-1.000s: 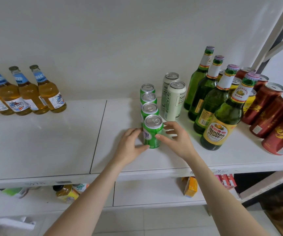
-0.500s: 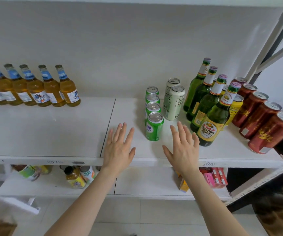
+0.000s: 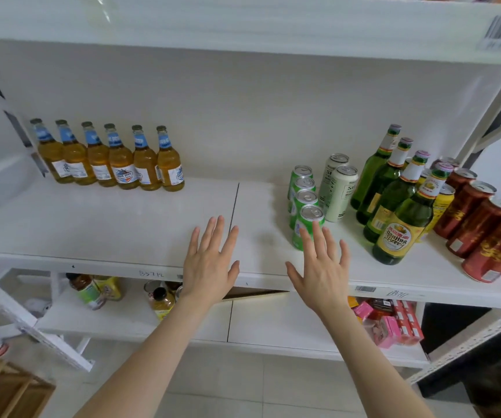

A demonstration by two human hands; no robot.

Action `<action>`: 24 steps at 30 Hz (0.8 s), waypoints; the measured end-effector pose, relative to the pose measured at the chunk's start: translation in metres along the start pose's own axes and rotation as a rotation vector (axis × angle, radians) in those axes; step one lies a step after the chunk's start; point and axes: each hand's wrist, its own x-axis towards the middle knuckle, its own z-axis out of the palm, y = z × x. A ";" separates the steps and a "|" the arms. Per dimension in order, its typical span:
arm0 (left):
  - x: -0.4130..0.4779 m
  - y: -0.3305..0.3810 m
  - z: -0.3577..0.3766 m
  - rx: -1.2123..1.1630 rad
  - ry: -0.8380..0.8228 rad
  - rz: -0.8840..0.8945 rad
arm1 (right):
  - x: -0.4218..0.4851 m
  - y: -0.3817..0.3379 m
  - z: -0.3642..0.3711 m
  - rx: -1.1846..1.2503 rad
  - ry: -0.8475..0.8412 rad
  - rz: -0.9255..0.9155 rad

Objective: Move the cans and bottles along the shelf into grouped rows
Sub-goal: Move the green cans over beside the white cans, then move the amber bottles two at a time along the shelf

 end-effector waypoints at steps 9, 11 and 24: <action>-0.014 -0.087 -0.004 -0.001 -0.029 0.057 | 0.002 -0.094 0.002 -0.014 0.034 0.054; -0.014 -0.108 -0.002 -0.001 -0.031 0.068 | 0.004 -0.116 0.004 -0.015 0.041 0.066; 0.028 -0.221 0.030 0.014 0.006 0.030 | 0.071 -0.218 0.047 0.034 0.030 0.068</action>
